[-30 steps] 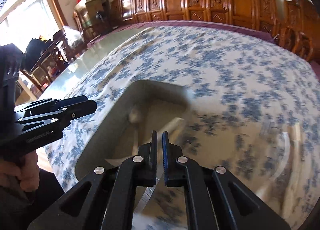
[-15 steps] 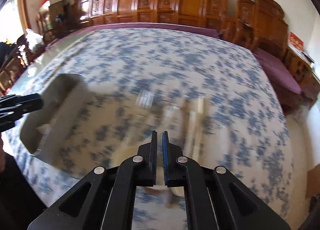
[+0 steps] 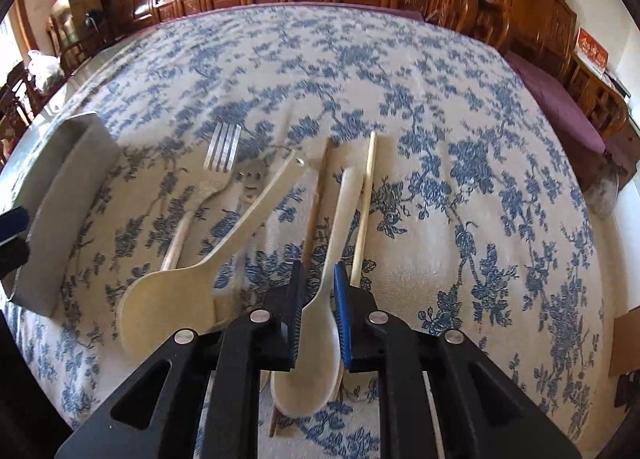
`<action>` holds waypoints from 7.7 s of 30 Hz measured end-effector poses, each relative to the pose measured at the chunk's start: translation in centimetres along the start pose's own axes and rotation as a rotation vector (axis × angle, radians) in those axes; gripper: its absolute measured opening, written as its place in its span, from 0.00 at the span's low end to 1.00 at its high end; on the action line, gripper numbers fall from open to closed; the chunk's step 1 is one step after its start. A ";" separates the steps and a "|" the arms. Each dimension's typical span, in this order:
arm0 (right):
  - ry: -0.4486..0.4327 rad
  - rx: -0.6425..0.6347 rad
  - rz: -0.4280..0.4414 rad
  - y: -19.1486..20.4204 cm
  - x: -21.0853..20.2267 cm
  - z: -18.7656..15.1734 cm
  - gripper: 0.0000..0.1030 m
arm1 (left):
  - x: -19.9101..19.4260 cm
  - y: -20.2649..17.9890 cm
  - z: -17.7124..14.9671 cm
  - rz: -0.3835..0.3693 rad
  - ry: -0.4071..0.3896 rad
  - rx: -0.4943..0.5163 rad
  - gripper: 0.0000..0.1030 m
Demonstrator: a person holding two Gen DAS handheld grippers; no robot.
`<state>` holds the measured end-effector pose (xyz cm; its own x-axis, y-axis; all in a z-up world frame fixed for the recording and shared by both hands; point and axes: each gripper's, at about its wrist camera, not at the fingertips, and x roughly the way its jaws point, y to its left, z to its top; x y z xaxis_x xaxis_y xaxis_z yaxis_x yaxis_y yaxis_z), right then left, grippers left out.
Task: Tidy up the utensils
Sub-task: 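Move the right gripper back to the utensils and close on a cream plastic spoon, then grasp a curved cream plastic utensil with the left gripper while the right gripper holds its plastic piece, then carry the plastic utensil into the tray and open the left gripper while the right holds its piece, then lower the held cream plastic piece into the tray and open the right gripper, then move the right gripper to the smiley-face metal spoon and grasp its handle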
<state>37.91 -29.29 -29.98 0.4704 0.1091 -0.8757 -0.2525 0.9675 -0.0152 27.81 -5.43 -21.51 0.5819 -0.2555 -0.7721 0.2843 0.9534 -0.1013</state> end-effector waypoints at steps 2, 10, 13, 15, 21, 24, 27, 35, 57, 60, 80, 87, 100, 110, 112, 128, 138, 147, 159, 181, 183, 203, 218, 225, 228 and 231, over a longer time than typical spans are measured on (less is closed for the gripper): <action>0.001 0.020 0.017 -0.3 0.2 0.3 0.16 | 0.2 -0.3 -0.1 -0.002 0.003 0.002 0.34; 0.033 -0.013 0.056 0.5 0.5 0.9 0.17 | 0.7 -1.1 -0.4 -0.008 0.014 0.012 0.34; 0.040 -0.036 0.048 1.2 0.7 0.6 0.19 | 0.9 -1.3 -0.5 -0.007 0.017 0.017 0.34; 0.037 -0.039 0.044 1.3 0.7 0.6 0.19 | 0.9 -1.5 -0.5 -0.005 0.017 0.020 0.34; 0.043 -0.018 0.051 0.7 0.6 0.4 0.11 | 0.9 -1.8 -0.4 0.001 0.014 0.025 0.34; 0.019 0.006 0.066 0.2 -0.2 0.0 0.06 | 0.9 -2.1 -0.3 0.005 0.008 0.026 0.34; -0.010 0.017 0.076 -0.2 -1.4 -0.4 0.04 | 0.8 -2.4 -0.3 0.009 0.006 0.030 0.34; -0.084 0.035 0.106 -1.4 -6.3 -2.5 0.04 | 0.5 -3.4 0.2 0.020 0.009 0.050 0.34; -0.097 0.100 0.120 -5.3 -7.7 -6.7 0.04 | 7.5 -7.2 5.2 -0.036 0.165 0.095 0.31; -0.101 0.110 0.128 -5.5 -7.8 -6.6 0.04 | 9.0 -7.7 5.3 -0.039 0.197 0.105 0.26; -0.090 0.112 0.151 -5.2 -7.5 -6.7 0.05 | 12.2 -9.1 5.4 -0.045 0.288 0.140 0.04; -0.100 0.111 0.155 -4.9 -8.0 -6.6 0.05 | 9.2 -8.5 5.1 -0.024 0.245 0.142 0.03; -0.149 0.038 0.168 -1.4 -10.6 -6.0 0.04 | 1.9 -5.7 4.6 0.017 0.163 0.125 0.03; -0.178 -0.016 0.188 1.5 -12.2 -5.9 0.04 | -1.5 -1.7 3.5 0.059 0.134 0.071 0.03; -0.184 -0.025 0.190 1.9 -12.4 -5.9 0.04 | -1.8 -0.9 3.4 0.070 0.132 0.063 0.03; -0.197 -0.055 0.243 4.6 -13.3 -5.9 0.04 | -3.4 6.9 0.9 0.136 0.129 -0.045 0.03; -0.198 -0.098 0.253 7.0 -13.4 -6.0 0.04 | -1.6 10.1 -0.1 0.180 0.165 -0.068 0.03; -0.184 -0.097 0.257 6.9 -12.8 -6.2 0.04 | 0.9 10.7 -0.9 0.174 0.189 -0.080 0.03; -0.169 -0.081 0.266 7.5 -12.0 -5.7 0.04 | 1.6 11.0 -1.0 0.175 0.152 -0.066 0.08; -0.152 -0.118 0.382 18.3 -8.9 2.3 0.05 | -3.5 15.8 -1.6 0.114 0.017 -0.184 0.09; -0.142 -0.111 0.396 19.5 -8.2 3.0 0.05 | -4.1 16.2 -1.5 0.115 0.003 -0.190 0.09; -0.070 -0.045 0.377 23.7 -1.9 4.2 0.06 | -5.1 17.5 -1.4 0.143 -0.024 -0.206 0.10; -0.199 -0.087 0.318 18.4 -6.7 3.5 0.08 | -4.2 14.7 -0.7 0.120 -0.023 -0.153 0.10; -0.191 -0.071 0.158 10.1 -7.3 1.5 0.08 | -3.2 10.4 0.4 0.076 -0.031 -0.092 0.25; -0.167 -0.053 0.108 7.1 -6.7 0.6 0.08 | -2.7 8.5 0.6 0.056 -0.029 -0.069 0.32; -0.134 -0.042 0.061 4.5 -5.8 -0.3 0.08 | -2.2 7.0 0.8 0.036 -0.026 -0.058 0.37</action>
<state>33.78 -25.60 -25.16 0.5611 0.1999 -0.8033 -0.3180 0.9480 0.0138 29.13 1.66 -20.04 0.6110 -0.2245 -0.7591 0.2184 0.9695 -0.1108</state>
